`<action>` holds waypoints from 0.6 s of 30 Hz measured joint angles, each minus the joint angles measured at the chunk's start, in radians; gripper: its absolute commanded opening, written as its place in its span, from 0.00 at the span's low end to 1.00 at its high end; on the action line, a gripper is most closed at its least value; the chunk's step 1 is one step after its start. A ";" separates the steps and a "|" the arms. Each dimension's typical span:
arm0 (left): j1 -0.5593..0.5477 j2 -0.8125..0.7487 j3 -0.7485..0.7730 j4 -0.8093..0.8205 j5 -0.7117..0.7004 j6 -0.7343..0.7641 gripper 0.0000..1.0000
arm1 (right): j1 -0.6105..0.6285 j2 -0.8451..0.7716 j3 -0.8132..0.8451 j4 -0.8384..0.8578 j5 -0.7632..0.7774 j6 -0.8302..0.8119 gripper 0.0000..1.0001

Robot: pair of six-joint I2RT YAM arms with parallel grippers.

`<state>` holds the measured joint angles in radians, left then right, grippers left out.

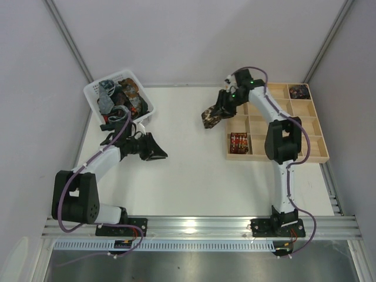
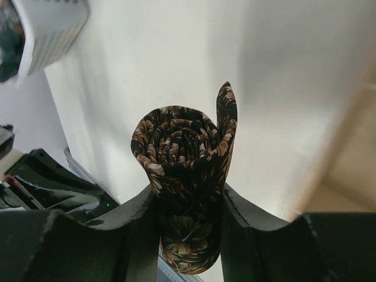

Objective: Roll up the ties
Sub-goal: Place the rolled tie into the container

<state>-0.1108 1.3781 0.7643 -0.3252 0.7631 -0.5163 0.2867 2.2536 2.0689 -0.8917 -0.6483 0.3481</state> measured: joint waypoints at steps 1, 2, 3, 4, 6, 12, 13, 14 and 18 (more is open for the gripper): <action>0.000 0.006 -0.005 0.004 0.003 -0.002 0.24 | -0.036 -0.005 0.000 -0.021 0.005 -0.009 0.00; 0.000 0.013 -0.009 0.008 0.005 -0.005 0.23 | -0.072 -0.008 0.002 -0.043 0.010 -0.018 0.00; 0.000 0.019 -0.012 0.010 0.008 -0.006 0.23 | -0.110 -0.008 0.004 -0.066 0.015 -0.031 0.00; 0.000 0.026 -0.014 0.011 0.010 -0.007 0.23 | -0.134 -0.009 0.004 -0.081 0.016 -0.039 0.00; 0.000 0.042 -0.014 0.016 0.019 -0.007 0.22 | -0.195 -0.009 0.004 -0.124 0.022 -0.066 0.00; 0.000 0.098 -0.014 0.032 0.043 -0.006 0.20 | -0.325 -0.013 -0.001 -0.189 0.024 -0.112 0.00; 0.000 0.109 -0.013 0.029 0.046 -0.006 0.20 | -0.345 -0.016 -0.003 -0.196 0.024 -0.117 0.00; 0.000 0.119 -0.010 0.026 0.049 -0.004 0.20 | -0.362 -0.018 -0.005 -0.202 0.024 -0.119 0.00; 0.000 0.137 0.002 0.023 0.054 0.002 0.19 | -0.415 -0.026 -0.006 -0.219 0.024 -0.135 0.00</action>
<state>-0.1108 1.5154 0.7658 -0.3027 0.8173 -0.5144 -0.1287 2.2272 2.0628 -1.1110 -0.6247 0.2134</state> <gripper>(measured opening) 0.196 0.424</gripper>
